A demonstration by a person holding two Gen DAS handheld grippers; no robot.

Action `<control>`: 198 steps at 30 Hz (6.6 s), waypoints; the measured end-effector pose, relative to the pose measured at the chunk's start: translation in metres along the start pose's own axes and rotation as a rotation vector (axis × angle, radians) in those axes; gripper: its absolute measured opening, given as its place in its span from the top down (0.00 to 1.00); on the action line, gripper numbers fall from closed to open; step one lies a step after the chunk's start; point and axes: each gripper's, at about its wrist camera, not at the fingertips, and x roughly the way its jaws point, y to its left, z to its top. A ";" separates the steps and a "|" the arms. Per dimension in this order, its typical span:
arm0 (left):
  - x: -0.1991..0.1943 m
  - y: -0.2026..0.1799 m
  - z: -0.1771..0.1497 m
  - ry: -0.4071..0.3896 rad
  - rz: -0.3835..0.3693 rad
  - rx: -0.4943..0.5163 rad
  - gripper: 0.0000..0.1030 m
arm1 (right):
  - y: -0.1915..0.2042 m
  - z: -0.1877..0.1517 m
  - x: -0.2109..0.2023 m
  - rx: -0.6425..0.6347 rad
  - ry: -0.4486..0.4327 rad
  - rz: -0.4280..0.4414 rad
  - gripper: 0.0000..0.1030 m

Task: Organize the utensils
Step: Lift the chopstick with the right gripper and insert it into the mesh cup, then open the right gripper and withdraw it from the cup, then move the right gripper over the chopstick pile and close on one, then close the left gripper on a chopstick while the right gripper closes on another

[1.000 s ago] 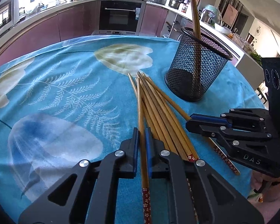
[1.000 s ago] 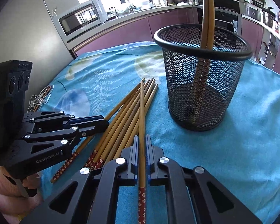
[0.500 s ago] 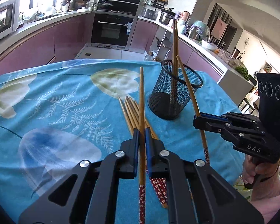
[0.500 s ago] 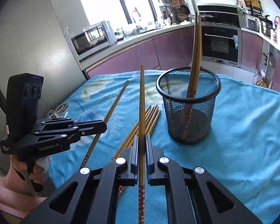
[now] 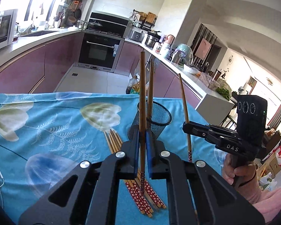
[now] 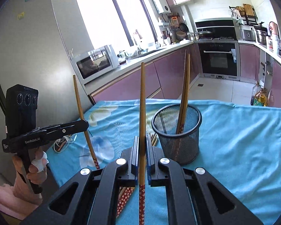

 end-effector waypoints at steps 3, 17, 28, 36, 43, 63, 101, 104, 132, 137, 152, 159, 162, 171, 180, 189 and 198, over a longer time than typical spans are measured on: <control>-0.001 -0.004 0.011 -0.026 -0.016 -0.003 0.93 | -0.002 0.010 -0.004 -0.007 -0.031 -0.009 0.94; 0.022 -0.029 0.076 -0.120 -0.016 0.043 0.93 | -0.021 0.066 -0.004 -0.003 -0.183 -0.049 0.94; 0.061 -0.038 0.110 -0.105 0.026 0.079 0.93 | -0.041 0.092 0.023 0.046 -0.256 -0.100 0.94; 0.065 -0.040 0.122 -0.130 -0.030 0.057 0.93 | -0.051 0.082 0.040 0.073 -0.225 -0.120 0.94; 0.077 -0.041 0.125 -0.098 -0.007 0.087 0.93 | -0.053 0.081 0.047 0.081 -0.207 -0.126 0.94; 0.156 -0.027 0.071 0.145 0.067 0.142 0.90 | -0.067 0.057 0.072 0.114 0.004 -0.163 0.77; 0.055 0.022 -0.060 0.089 0.293 0.038 0.40 | 0.023 -0.047 0.063 -0.100 0.159 -0.124 0.43; 0.058 0.023 -0.067 0.109 0.298 0.038 0.40 | 0.024 -0.058 0.071 -0.097 0.202 -0.120 0.43; 0.081 0.017 -0.086 0.209 0.324 0.089 0.40 | 0.020 -0.079 0.093 -0.087 0.299 -0.155 0.53; 0.085 0.015 -0.087 0.222 0.329 0.103 0.40 | 0.020 -0.078 0.093 -0.102 0.300 -0.173 0.53; 0.091 0.020 -0.088 0.257 0.341 0.081 0.43 | 0.019 -0.079 0.093 -0.110 0.304 -0.186 0.56; 0.089 0.021 -0.088 0.264 0.348 0.073 0.45 | 0.021 -0.081 0.095 -0.126 0.313 -0.194 0.61; 0.093 0.021 -0.086 0.268 0.346 0.077 0.47 | 0.022 -0.080 0.098 -0.133 0.316 -0.201 0.62; 0.108 0.023 -0.075 0.280 0.343 0.089 0.57 | 0.023 -0.072 0.110 -0.149 0.329 -0.205 0.71; 0.126 0.025 -0.065 0.302 0.338 0.101 0.74 | 0.019 -0.062 0.124 -0.139 0.332 -0.206 0.80; 0.131 0.025 -0.062 0.297 0.324 0.055 0.89 | 0.008 -0.059 0.123 -0.067 0.320 -0.177 0.93; 0.123 0.025 -0.064 0.279 0.319 0.018 0.92 | 0.002 -0.059 0.113 -0.027 0.301 -0.159 0.95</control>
